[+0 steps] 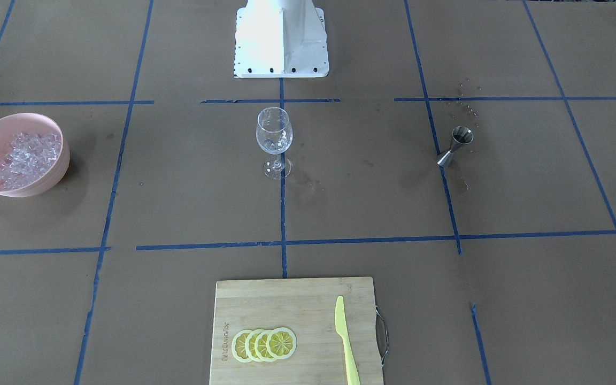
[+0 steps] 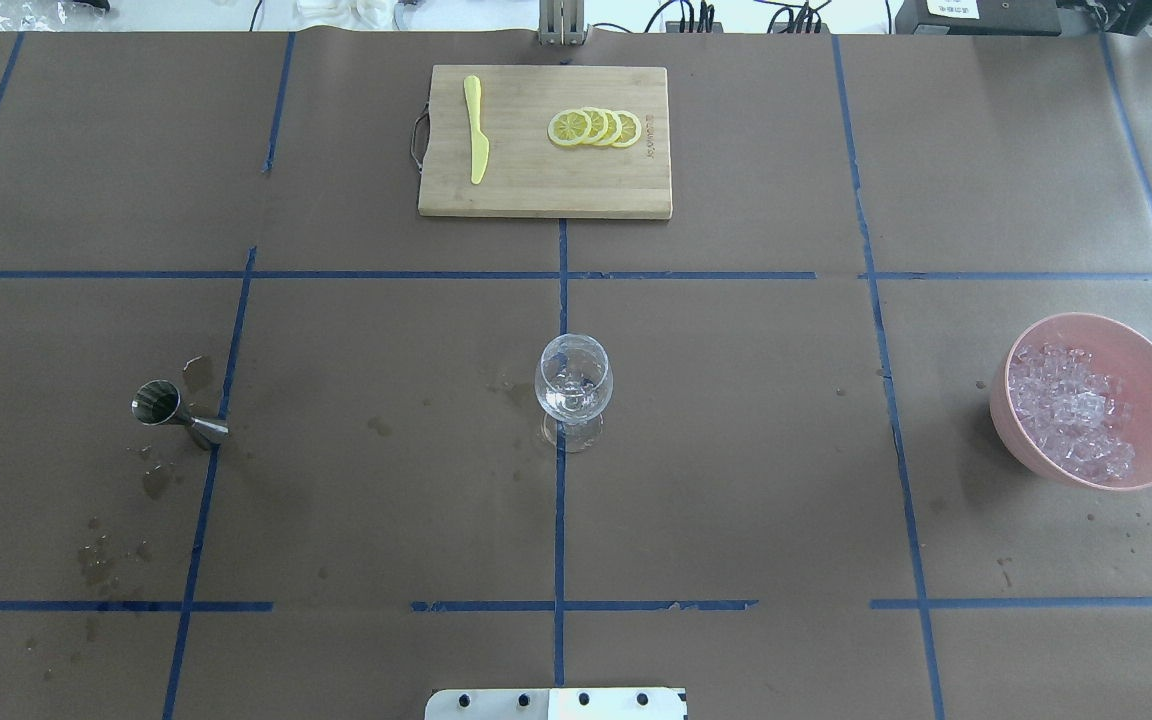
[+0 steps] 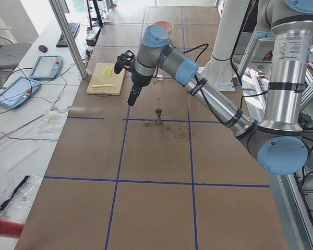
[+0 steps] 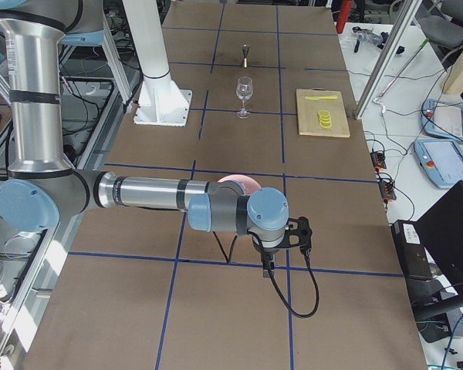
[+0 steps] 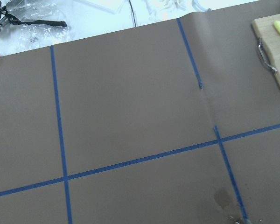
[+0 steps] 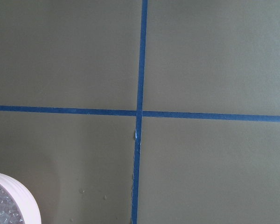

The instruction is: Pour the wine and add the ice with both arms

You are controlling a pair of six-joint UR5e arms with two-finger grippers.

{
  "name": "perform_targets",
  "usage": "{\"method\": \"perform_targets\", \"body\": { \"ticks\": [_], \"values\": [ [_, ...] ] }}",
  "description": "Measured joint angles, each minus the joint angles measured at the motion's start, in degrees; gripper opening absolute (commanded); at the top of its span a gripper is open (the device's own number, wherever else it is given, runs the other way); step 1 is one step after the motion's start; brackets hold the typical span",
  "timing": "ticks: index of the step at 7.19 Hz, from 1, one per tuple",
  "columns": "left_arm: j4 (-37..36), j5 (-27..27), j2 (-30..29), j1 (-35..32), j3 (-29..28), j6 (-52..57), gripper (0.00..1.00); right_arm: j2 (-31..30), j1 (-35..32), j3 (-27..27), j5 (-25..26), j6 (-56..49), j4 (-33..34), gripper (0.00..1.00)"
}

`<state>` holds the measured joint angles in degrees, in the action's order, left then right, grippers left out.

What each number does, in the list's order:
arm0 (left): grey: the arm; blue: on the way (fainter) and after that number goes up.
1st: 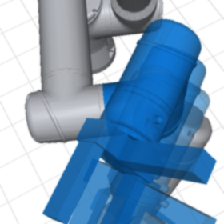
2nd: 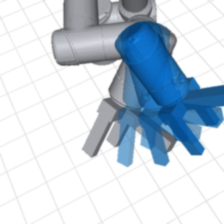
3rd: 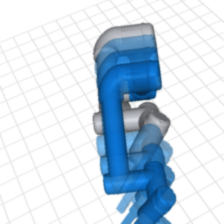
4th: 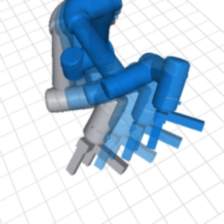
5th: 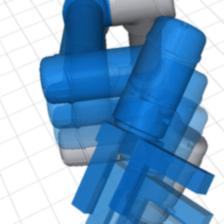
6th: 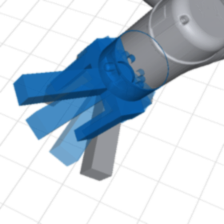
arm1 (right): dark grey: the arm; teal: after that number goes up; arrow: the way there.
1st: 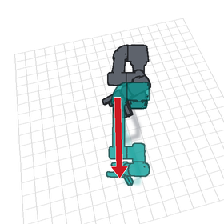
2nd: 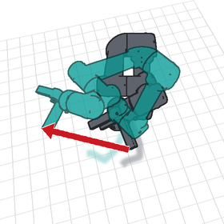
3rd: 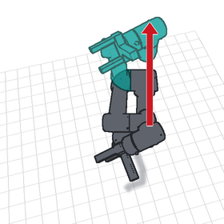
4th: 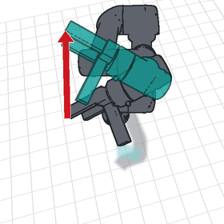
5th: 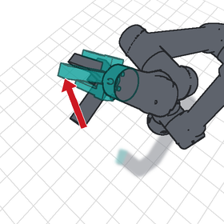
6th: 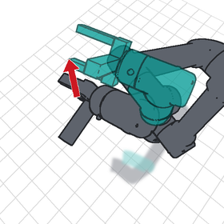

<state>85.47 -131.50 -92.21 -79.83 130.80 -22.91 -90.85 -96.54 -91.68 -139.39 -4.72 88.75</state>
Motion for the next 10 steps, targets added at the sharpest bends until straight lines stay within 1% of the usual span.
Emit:
{"method": "perform_targets", "body": {
  "ticks": [1,2,3,4,6,7,8,9,10],
  "values": [
    [2.3,4.5,0.3,6.7,2.9,-9.3,1.00,-0.2,0.0,-0.3,-0.5,0.0,-0.1,1.00],
    [5.3,10.4,1.4,14.5,5.2,-18.7,1.00,-0.2,0.1,-0.4,-0.9,0.0,-0.2,1.00],
    [9.0,16.6,3.9,21.8,7.1,-26.6,1.00,-0.3,0.1,-0.5,-1.1,0.1,-0.2,1.00],
    [14.9,22.6,8.4,28.4,8.2,-33.6,1.00,-0.2,0.1,-0.8,-1.5,0.2,0.0,1.00],
    [29.2,35.1,20.4,40.4,8.8,-44.5,1.00,-0.2,0.1,-1.3,-2.3,1.6,0.3,1.00],
    [33.4,40.9,24.4,45.9,8.7,-48.6,1.00,-0.2,0.1,-1.9,-2.5,3.2,0.3,1.00],
    [35.0,48.4,26.9,53.1,8.5,-54.0,1.00,-0.3,0.1,-2.4,-2.6,4.1,0.4,1.00],
    [34.9,56.8,28.3,61.3,7.9,-60.4,1.00,-0.2,0.2,-2.8,-2.6,4.6,0.5,1.00],
    [33.7,65.8,28.7,69.0,6.0,-66.6,1.00,-0.1,0.2,-3.1,-2.4,5.3,0.4,1.00]
  ]
}}
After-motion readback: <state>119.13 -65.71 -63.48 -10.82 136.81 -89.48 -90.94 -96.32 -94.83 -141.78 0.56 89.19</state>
